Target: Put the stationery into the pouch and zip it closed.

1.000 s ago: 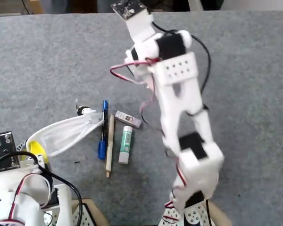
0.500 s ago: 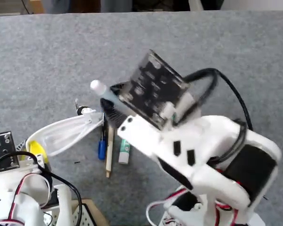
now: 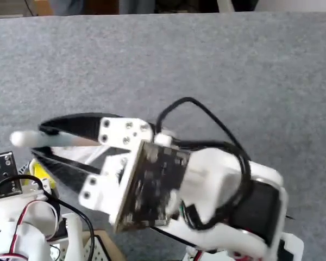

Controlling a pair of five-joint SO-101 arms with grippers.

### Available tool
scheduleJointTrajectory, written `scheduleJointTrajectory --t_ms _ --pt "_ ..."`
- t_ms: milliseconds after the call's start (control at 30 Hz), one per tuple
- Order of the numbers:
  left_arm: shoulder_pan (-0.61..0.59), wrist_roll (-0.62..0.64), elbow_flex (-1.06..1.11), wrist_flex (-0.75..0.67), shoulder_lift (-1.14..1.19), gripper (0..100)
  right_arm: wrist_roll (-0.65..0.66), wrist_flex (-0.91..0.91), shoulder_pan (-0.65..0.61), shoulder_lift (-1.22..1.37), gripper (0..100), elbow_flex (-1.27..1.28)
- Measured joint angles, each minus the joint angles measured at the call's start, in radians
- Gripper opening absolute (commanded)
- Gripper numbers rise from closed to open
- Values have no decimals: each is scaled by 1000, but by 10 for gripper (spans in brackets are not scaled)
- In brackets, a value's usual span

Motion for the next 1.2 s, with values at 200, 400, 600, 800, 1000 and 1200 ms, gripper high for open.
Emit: scheduleJointTrajectory --t_ms 200,400,600,800,1000,1200 --pt "0 0 0 0 0 28 -189 -150 8 0 12 95" --pt "0 0 0 0 0 28 -333 -218 87 -2 12 253" --pt "0 0 0 0 0 28 -379 -305 129 -83 12 416" --pt "0 0 0 0 0 28 -382 -336 146 -130 12 531" --pt "0 0 0 0 0 28 -382 -339 146 -138 41 539" --pt "0 0 0 0 0 28 -382 -338 146 -138 221 539"
